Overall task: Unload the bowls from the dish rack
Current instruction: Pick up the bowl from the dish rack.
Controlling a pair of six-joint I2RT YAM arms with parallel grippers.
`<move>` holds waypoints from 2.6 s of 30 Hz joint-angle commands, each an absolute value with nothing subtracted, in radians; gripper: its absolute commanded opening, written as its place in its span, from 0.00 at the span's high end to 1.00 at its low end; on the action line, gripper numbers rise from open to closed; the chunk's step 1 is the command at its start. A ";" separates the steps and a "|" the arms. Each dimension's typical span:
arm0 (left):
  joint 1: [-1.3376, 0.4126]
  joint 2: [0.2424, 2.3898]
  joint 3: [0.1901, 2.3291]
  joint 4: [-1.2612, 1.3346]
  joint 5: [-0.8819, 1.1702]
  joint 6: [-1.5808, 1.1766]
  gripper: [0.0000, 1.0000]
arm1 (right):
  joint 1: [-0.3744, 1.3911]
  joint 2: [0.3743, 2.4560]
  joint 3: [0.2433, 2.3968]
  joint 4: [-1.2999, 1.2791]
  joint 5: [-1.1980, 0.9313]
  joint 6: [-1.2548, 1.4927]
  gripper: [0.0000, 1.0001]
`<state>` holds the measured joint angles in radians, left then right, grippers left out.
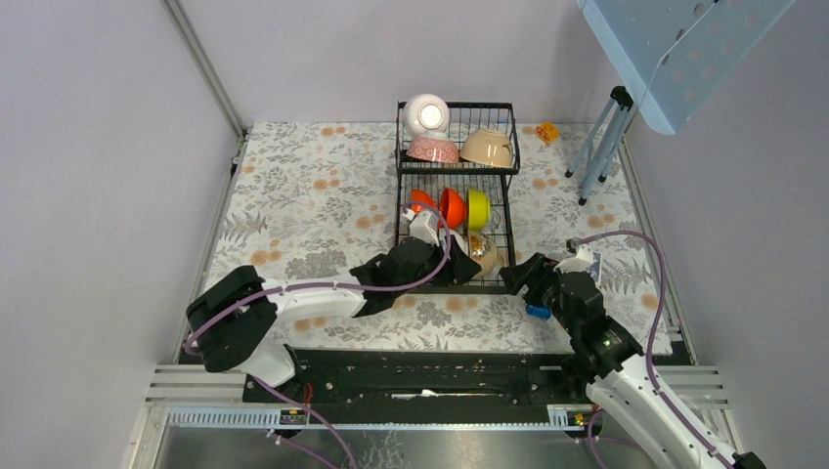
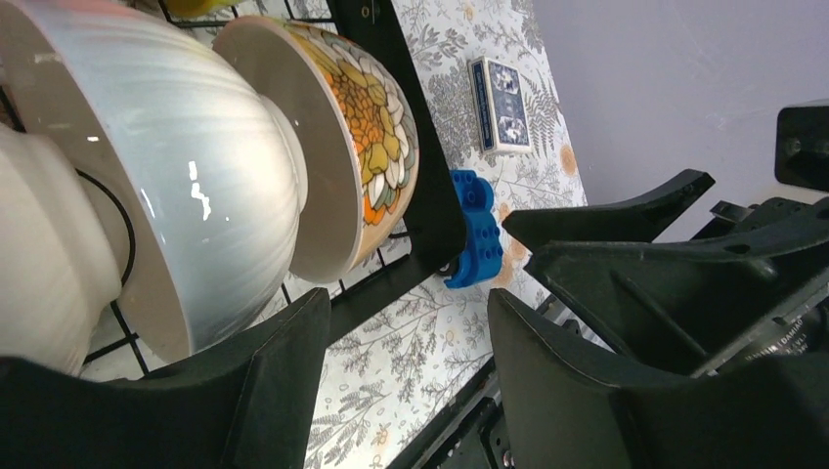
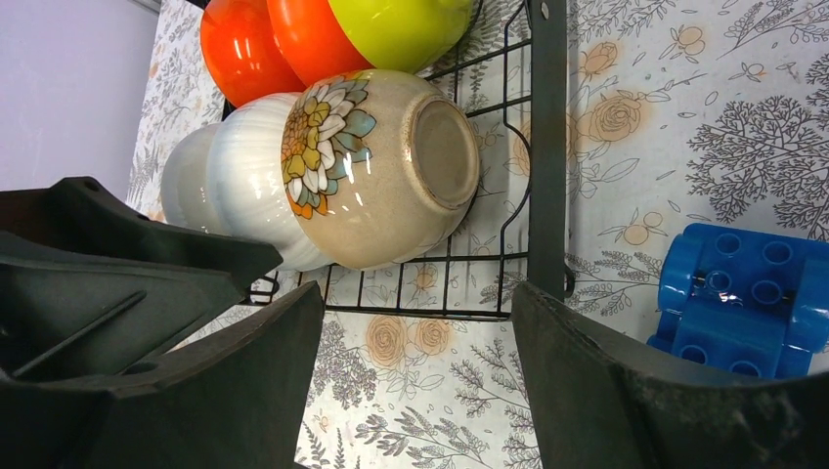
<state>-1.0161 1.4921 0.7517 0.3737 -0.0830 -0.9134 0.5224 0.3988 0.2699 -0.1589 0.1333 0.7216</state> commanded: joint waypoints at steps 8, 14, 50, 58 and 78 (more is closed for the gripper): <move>-1.019 1.575 0.827 0.499 -0.112 -0.877 0.39 | 0.517 0.361 0.263 -0.139 0.158 0.721 0.22; -1.019 1.619 0.828 0.524 -0.117 -0.884 0.42 | 0.517 0.344 0.265 -0.150 0.155 0.715 0.22; -1.010 1.745 0.831 0.718 -0.082 -0.830 0.63 | 0.518 0.314 0.239 -0.153 0.161 0.695 0.22; -1.004 1.771 0.829 0.769 -0.040 -0.825 0.63 | 0.517 0.308 0.241 -0.160 0.157 0.680 0.22; -0.990 1.789 0.830 0.847 0.036 -0.792 0.80 | 0.518 0.254 0.244 -0.212 0.137 0.651 0.21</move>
<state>-0.9859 1.7805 0.7979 0.7593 -0.0120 -0.8070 0.5224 0.2703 0.2398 -0.2028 0.1379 0.6739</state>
